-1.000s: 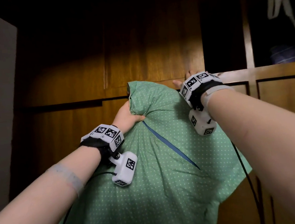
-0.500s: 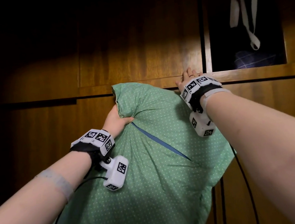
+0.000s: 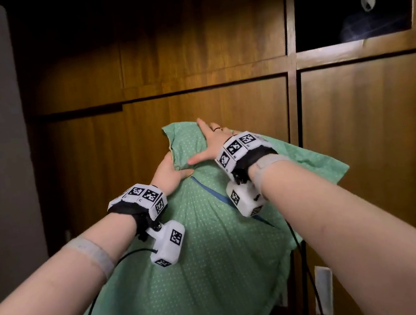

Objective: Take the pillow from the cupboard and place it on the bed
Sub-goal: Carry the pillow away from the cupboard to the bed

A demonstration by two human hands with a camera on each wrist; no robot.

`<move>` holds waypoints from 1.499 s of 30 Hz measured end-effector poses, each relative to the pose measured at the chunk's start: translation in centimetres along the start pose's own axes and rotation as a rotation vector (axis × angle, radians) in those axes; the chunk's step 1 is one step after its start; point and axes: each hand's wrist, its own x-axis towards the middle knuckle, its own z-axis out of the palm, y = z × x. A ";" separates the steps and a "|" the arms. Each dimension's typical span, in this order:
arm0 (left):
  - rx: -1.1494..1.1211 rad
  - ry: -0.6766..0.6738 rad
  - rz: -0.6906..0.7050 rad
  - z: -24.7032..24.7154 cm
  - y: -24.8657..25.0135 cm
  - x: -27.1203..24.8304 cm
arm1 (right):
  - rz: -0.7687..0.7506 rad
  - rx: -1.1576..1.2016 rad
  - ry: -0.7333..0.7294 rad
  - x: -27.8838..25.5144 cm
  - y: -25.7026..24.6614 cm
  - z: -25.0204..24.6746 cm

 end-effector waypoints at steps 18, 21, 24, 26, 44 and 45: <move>0.179 -0.291 -0.591 -8.7 -7.5 -28.4 | -0.113 0.429 -0.103 -16.6 -7.4 11.3; 0.367 -0.385 -0.781 -8.7 -9.8 -36.3 | -0.120 0.470 -0.091 -20.7 -9.2 12.8; 0.366 -0.206 -0.803 -6.0 -9.8 -44.1 | -0.131 0.431 -0.139 -25.0 -10.7 14.9; 0.316 -0.184 -0.821 -4.0 -8.8 -48.5 | -0.114 0.386 -0.193 -27.8 -10.7 16.6; 0.655 -0.194 -1.191 -7.4 -3.0 -69.7 | -0.661 -0.009 -0.623 -47.7 -17.9 32.8; 0.684 -0.191 -1.193 -7.8 -2.4 -70.5 | -0.783 -0.036 -0.631 -49.1 -19.2 33.2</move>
